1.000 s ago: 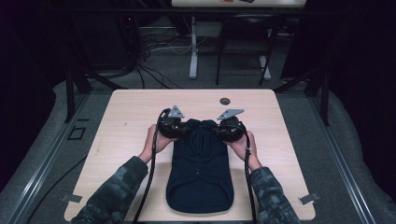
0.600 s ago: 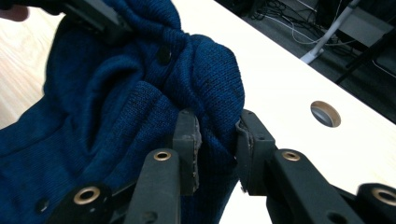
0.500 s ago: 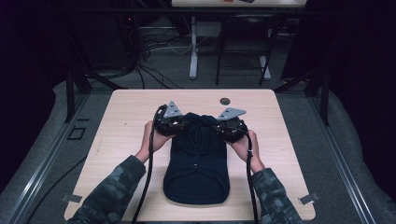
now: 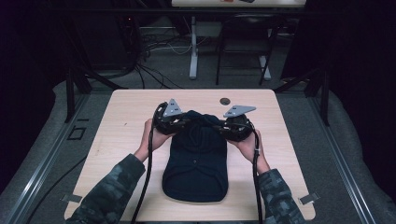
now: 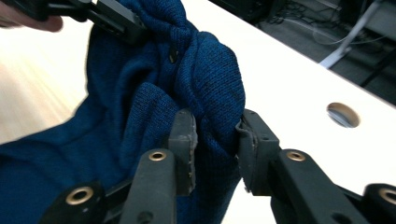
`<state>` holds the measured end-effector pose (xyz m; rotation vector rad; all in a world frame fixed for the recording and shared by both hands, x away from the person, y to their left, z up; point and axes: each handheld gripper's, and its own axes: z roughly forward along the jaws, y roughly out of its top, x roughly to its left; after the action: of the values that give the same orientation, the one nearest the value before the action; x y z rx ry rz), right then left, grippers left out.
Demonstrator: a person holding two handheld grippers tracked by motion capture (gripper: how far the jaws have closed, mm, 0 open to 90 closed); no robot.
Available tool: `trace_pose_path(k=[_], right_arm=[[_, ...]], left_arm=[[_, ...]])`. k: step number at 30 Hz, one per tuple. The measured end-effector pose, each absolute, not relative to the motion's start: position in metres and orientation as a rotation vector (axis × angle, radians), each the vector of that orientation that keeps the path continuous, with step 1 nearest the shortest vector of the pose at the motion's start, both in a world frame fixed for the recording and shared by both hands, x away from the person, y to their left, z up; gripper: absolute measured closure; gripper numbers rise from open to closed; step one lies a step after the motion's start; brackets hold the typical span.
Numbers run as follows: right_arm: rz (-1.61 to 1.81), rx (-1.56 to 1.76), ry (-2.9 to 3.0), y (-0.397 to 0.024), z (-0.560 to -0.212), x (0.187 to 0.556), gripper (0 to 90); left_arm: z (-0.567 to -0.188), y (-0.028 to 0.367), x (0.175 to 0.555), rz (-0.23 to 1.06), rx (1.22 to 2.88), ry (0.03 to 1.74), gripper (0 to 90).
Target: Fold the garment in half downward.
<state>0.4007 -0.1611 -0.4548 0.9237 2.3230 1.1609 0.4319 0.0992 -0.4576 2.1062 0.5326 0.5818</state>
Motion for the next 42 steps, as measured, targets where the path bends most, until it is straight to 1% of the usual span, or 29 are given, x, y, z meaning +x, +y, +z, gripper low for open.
trace_pose_path(k=[1, 3, 4, 6, 10, 12, 18, 22, 23, 24, 25, 26, 27, 28, 29, 30, 32, 34, 35, 36, 37, 38, 40, 42], right_arm=[[1.175, 0.948, 2.341, -0.163, -0.454, 0.402, 66.0], [1.19, 0.961, 2.342, -0.164, -0.453, 0.402, 66.2], [1.19, 0.961, 2.34, -0.165, -0.452, 0.402, 69.7], [1.164, 0.938, 2.313, -0.164, -0.451, 0.4, 73.4], [1.124, 0.896, 2.232, -0.162, -0.448, 0.395, 75.7], [1.101, 0.821, 2.147, -0.158, -0.443, 0.389, 76.5], [1.063, 0.696, 2.024, -0.15, -0.436, 0.378, 76.8], [1.051, 0.673, 2.026, -0.147, -0.438, 0.375, 77.1], [1.046, 0.666, 2.034, -0.145, -0.44, 0.375, 77.7], [1.046, 0.666, 2.034, -0.145, -0.44, 0.375, 77.7], [1.044, 0.665, 2.042, -0.145, -0.441, 0.375, 77.9], [1.046, 0.655, 2.045, -0.144, -0.444, 0.375, 78.2], [1.046, 0.655, 2.045, -0.144, -0.444, 0.375, 78.2], [1.044, 0.65, 2.051, -0.143, -0.445, 0.375, 78.3], [1.052, 0.634, 2.049, -0.141, -0.447, 0.375, 78.4], [1.052, 0.634, 2.049, -0.141, -0.447, 0.375, 78.4], [1.054, 0.614, 2.054, -0.139, -0.45, 0.375, 78.5], [1.054, 0.612, 2.056, -0.139, -0.451, 0.375, 78.5], [1.056, 0.607, 2.048, -0.139, -0.452, 0.374, 78.5], [1.057, 0.602, 2.061, -0.14, -0.453, 0.374, 78.5], [1.055, 0.593, 2.059, -0.141, -0.454, 0.374, 78.5], [1.063, 0.592, 2.056, -0.142, -0.455, 0.373, 78.3], [1.104, 0.615, 2.082, -0.147, -0.454, 0.373, 77.7], [1.154, 0.654, 2.119, -0.153, -0.454, 0.372, 75.4]], left_arm=[[-0.456, 0.099, 0.431, 0.586, 2.102, 0.527, 71.4], [-0.453, 0.098, 0.43, 0.606, 2.096, 0.514, 71.3], [-0.452, 0.097, 0.429, 0.618, 2.094, 0.504, 71.4], [-0.45, 0.096, 0.428, 0.651, 2.092, 0.483, 71.3], [-0.446, 0.094, 0.423, 0.726, 2.069, 0.451, 71.3], [-0.441, 0.096, 0.422, 0.751, 2.035, 0.44, 71.2], [-0.433, 0.103, 0.419, 0.755, 1.999, 0.446, 70.4], [-0.438, 0.108, 0.419, 0.697, 2.011, 0.465, 69.0], [-0.44, 0.109, 0.42, 0.675, 2.015, 0.471, 65.9], [-0.444, 0.11, 0.421, 0.645, 2.032, 0.488, 65.9], [-0.446, 0.111, 0.422, 0.616, 2.047, 0.5, 63.5], [-0.449, 0.111, 0.424, 0.585, 2.064, 0.508, 58.6], [-0.452, 0.112, 0.425, 0.563, 2.074, 0.519, 58.6], [-0.456, 0.112, 0.426, 0.53, 2.088, 0.53, 56.1], [-0.459, 0.112, 0.427, 0.511, 2.098, 0.537, 51.4], [-0.462, 0.112, 0.427, 0.501, 2.1, 0.542, 51.4], [-0.468, 0.111, 0.429, 0.446, 2.122, 0.546, 47.4], [-0.473, 0.109, 0.428, 0.445, 2.137, 0.546, 47.8], [-0.474, 0.108, 0.428, 0.46, 2.151, 0.535, 49.8], [-0.476, 0.108, 0.426, 0.483, 2.157, 0.527, 54.7], [-0.477, 0.108, 0.425, 0.487, 2.153, 0.515, 62.0], [-0.477, 0.109, 0.423, 0.492, 2.141, 0.521, 65.8], [-0.477, 0.109, 0.42, 0.512, 2.125, 0.516, 68.9], [-0.476, 0.107, 0.416, 0.56, 2.123, 0.501, 70.0]])
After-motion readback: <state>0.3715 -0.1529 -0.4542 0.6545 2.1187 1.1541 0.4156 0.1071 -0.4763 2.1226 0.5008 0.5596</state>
